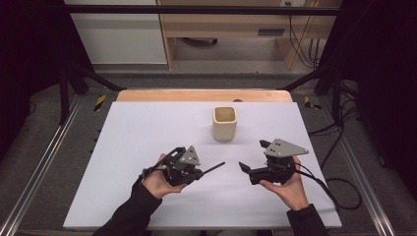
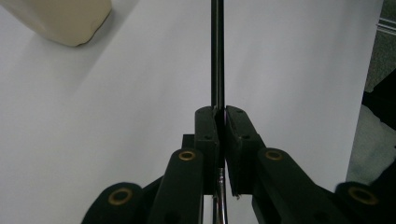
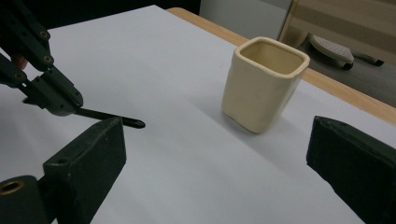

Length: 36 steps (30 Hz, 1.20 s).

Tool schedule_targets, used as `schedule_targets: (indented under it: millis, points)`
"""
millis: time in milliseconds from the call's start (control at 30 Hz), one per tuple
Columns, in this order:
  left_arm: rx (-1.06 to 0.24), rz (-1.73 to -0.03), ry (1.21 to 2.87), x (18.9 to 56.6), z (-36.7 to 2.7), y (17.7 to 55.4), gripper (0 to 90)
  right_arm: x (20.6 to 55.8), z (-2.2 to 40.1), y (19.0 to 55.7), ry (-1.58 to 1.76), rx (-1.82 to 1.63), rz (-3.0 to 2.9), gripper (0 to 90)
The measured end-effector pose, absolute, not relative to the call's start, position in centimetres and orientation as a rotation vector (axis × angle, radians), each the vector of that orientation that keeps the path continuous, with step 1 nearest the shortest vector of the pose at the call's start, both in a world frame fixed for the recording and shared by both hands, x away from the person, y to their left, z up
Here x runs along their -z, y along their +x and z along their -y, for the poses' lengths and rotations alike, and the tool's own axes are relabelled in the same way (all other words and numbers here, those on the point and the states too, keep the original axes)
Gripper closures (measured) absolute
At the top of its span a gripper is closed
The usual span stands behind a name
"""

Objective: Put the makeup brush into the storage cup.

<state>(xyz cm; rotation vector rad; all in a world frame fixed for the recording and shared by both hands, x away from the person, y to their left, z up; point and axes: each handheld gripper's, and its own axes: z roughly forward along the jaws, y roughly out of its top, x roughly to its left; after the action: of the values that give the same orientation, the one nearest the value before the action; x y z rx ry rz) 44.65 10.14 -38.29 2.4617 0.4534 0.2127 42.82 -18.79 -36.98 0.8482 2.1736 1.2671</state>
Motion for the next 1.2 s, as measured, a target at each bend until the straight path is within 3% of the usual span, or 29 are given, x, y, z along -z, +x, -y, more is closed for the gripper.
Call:
schedule_targets:
  millis: [1200]
  points:
    - [-0.163, -0.349, 2.586, 37.1, -7.1, 45.1, 84.2, 37.5, 14.0, 41.7, 0.569, -0.996, -2.395, 11.2]
